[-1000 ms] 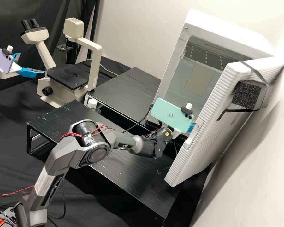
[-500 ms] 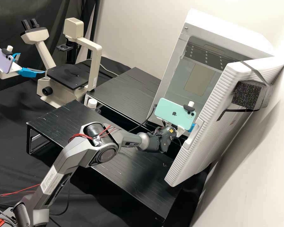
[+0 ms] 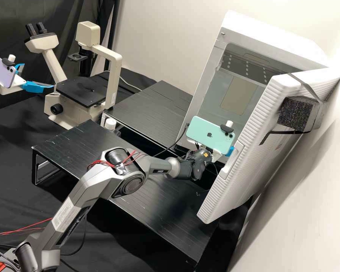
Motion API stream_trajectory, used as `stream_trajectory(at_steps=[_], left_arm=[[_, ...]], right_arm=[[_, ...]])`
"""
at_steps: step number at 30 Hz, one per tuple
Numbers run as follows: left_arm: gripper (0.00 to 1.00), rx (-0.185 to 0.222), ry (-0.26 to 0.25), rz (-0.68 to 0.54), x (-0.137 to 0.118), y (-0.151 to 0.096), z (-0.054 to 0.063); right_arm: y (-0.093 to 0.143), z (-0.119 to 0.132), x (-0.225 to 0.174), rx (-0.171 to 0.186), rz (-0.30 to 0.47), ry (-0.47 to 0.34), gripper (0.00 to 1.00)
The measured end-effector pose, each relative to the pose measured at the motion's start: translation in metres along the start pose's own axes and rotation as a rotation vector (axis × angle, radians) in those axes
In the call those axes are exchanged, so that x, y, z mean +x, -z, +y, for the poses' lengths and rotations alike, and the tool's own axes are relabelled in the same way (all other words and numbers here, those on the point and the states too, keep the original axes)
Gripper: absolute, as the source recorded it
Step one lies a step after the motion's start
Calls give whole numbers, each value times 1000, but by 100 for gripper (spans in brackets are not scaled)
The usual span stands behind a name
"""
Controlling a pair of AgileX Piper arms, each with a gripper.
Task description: Take out the petri dish and place it under the microscope.
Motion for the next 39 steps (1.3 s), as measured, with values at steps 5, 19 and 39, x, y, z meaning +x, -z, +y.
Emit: stream_trajectory(at_steps=[5,19,39], left_arm=[[100,0,0,0,0,0,0],[100,0,0,0,0,0,0],[100,0,0,0,0,0,0]], right_arm=[[-3,-1,1,35,-12,-8,100],[-2,-2,1,47,-19,-7,0],[10,-7,6,21,6,12,0]])
